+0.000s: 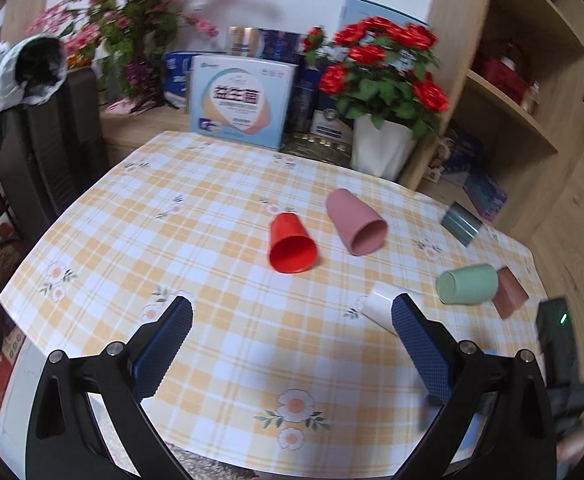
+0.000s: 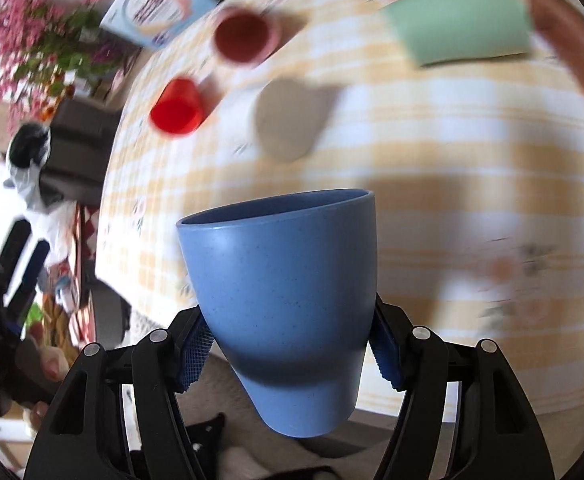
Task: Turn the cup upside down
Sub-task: 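Lift the blue cup with the right gripper toward the left gripper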
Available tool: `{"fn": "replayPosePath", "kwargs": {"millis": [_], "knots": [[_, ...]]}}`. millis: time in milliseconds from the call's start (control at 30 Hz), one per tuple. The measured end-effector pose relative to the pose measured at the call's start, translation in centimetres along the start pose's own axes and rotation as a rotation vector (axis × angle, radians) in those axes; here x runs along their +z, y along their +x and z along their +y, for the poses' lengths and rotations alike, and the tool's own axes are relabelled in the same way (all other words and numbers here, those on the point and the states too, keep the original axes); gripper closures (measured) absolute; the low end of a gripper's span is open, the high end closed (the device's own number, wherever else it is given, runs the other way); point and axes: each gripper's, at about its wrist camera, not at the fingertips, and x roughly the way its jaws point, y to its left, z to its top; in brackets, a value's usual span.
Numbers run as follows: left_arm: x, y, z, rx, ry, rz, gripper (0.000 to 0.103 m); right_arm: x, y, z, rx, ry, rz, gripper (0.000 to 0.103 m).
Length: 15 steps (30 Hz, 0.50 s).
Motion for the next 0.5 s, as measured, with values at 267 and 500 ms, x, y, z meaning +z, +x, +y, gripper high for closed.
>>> {"fn": "replayPosePath", "kwargs": {"millis": [267, 500], "knots": [[0.0, 0.4, 1.0, 0.003, -0.036, 0.006, 0.006, 1.7, 4.4, 2.6, -0.042, -0.014, 0.020, 0.038], [0.5, 1.0, 1.6, 0.009, -0.072, -0.006, 0.006, 6.2, 3.8, 0.3, -0.109, 0.054, -0.067, 0.038]]}}
